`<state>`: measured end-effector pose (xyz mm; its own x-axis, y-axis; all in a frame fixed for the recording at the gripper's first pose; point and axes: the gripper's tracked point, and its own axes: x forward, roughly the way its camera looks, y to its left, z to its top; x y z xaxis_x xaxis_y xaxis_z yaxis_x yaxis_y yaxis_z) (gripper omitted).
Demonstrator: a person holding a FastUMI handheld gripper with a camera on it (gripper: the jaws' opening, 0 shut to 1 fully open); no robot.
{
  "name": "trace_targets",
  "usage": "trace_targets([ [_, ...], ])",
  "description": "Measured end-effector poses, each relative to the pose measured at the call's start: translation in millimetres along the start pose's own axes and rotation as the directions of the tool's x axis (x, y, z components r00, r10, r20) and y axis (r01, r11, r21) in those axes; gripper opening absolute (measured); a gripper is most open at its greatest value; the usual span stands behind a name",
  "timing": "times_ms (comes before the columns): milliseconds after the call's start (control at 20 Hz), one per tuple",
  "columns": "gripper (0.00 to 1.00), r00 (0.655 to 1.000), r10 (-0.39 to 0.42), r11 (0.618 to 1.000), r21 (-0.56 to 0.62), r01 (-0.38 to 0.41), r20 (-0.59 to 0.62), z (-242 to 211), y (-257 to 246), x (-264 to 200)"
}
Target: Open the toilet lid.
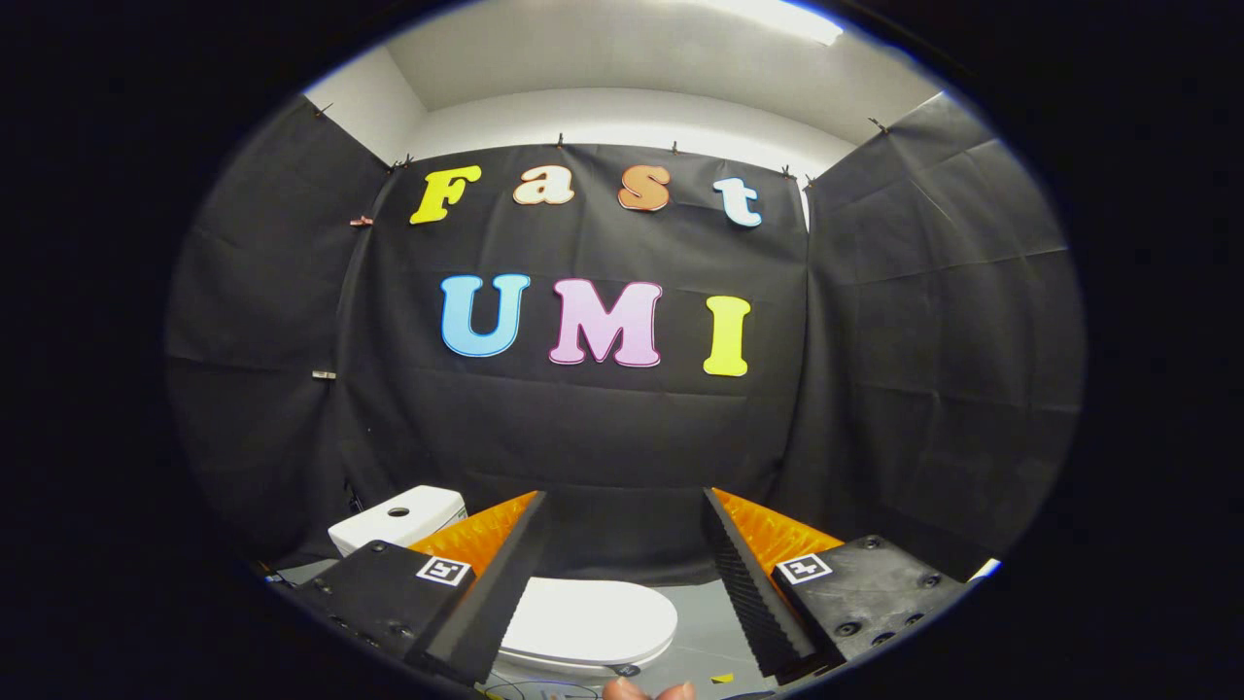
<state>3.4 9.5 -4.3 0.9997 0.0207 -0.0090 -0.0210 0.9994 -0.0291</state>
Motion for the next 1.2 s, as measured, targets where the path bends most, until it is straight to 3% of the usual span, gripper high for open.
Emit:
trace_targets([
  [600,0.98,0.999,-0.002,0.999,0.036,0.001,0.045,-29.8,-4.7,28.8],
  [1000,0.98,1.000,0.010,0.998,-0.065,-0.012,-0.026,-124.0,-17.0,54.7],
  [1200,0.98,0.994,0.051,0.997,-0.049,-0.056,-0.099,-177.5,-12.4,56.5],
])
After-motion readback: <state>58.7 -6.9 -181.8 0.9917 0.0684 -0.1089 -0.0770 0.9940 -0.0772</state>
